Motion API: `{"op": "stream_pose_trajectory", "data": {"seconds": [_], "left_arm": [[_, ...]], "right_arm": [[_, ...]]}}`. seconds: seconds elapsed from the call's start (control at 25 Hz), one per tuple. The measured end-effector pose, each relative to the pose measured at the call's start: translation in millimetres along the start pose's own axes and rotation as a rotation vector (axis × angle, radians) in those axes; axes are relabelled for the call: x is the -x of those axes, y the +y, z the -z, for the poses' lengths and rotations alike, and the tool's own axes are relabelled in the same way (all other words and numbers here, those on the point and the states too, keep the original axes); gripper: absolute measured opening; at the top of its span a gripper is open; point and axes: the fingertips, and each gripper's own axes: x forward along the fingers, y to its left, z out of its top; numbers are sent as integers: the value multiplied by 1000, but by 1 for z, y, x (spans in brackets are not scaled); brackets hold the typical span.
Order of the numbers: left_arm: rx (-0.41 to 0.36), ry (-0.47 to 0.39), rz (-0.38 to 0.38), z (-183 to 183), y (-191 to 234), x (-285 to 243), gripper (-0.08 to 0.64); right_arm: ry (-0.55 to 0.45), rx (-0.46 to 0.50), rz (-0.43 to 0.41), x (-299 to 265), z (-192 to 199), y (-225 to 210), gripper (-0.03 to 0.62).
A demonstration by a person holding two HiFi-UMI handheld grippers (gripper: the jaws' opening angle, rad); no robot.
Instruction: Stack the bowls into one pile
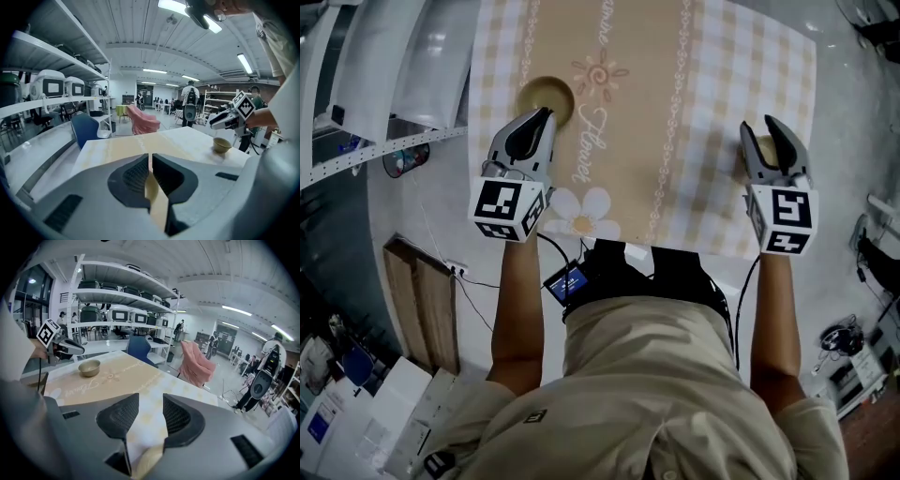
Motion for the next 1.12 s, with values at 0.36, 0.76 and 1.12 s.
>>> {"op": "stream_pose_trajectory", "data": {"seconds": [0.36, 0.76, 1.12], "left_arm": [[39, 71, -169, 53, 77, -6, 69], [194, 100, -162, 94, 102, -22, 106], [270, 96, -116, 80, 92, -20, 21]], "right_arm": [[1, 52, -46, -18, -23, 40, 156], [13, 81, -84, -31, -23, 69, 156], [-9, 75, -78, -23, -31, 72, 156]]}}
